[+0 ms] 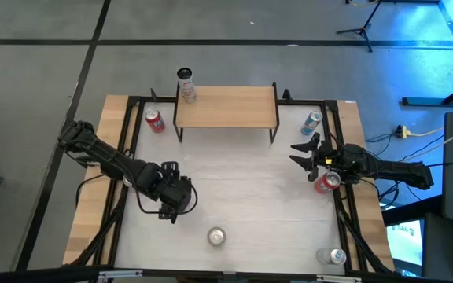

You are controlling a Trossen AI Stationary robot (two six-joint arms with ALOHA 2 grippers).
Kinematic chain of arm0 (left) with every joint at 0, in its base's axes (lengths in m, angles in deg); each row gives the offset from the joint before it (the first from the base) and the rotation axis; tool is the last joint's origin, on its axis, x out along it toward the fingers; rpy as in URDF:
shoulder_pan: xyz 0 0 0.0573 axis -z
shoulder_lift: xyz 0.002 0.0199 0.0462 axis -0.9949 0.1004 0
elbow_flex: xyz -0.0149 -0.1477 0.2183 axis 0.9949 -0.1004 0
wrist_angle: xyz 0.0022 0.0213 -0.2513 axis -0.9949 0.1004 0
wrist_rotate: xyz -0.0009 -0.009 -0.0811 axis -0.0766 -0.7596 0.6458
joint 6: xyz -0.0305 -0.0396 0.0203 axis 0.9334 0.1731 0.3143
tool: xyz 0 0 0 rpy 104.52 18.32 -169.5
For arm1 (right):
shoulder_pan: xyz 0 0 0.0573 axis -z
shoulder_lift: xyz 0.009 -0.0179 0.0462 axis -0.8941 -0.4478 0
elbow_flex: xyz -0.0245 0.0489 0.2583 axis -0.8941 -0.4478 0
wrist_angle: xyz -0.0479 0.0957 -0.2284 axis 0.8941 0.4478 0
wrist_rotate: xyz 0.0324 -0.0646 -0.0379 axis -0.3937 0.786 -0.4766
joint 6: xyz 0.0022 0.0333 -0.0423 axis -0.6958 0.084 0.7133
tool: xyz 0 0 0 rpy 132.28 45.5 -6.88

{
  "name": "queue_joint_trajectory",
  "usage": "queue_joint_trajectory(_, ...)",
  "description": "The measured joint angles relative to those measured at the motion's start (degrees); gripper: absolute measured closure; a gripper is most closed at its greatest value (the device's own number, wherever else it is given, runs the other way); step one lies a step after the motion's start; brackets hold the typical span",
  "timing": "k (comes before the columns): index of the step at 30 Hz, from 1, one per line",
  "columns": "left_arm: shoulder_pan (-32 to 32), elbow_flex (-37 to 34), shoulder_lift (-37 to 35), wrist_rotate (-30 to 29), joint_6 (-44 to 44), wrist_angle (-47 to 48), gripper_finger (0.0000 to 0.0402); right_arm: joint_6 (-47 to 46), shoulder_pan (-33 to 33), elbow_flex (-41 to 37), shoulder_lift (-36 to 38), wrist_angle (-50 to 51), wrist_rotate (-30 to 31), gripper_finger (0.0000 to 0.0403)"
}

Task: Place canned beverage on shelf
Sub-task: Put the white-pink soda can on the shelf

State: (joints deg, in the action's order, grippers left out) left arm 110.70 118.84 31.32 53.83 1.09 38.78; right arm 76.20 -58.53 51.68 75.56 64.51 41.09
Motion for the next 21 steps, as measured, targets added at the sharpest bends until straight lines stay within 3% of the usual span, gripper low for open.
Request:
queue_joint_trajectory(7, -0.32, -3.67, 0.00, 0.97, -4.53, -2.81, 0.0081, 0.00, 0.00, 0.00, 0.00, 0.00, -0.02, 0.0198)
queue_joint_trajectory(11, -1.69, -5.96, 0.00, 4.79, -3.06, -5.17, 0.0089, 0.00, 0.01, 0.00, 0.00, 0.04, -0.03, 0.0198)
queue_joint_trajectory(19, -2.84, -5.72, 0.02, 5.68, 0.59, -5.95, 0.0170, 0.00, 0.02, 0.00, 0.00, 0.00, -0.03, 0.0198)
queue_joint_trajectory(21, -3.28, -5.36, 0.02, 5.62, 1.77, -5.90, 0.0170, -0.14, 0.02, 0.00, -0.01, -0.01, -0.02, 0.0198)
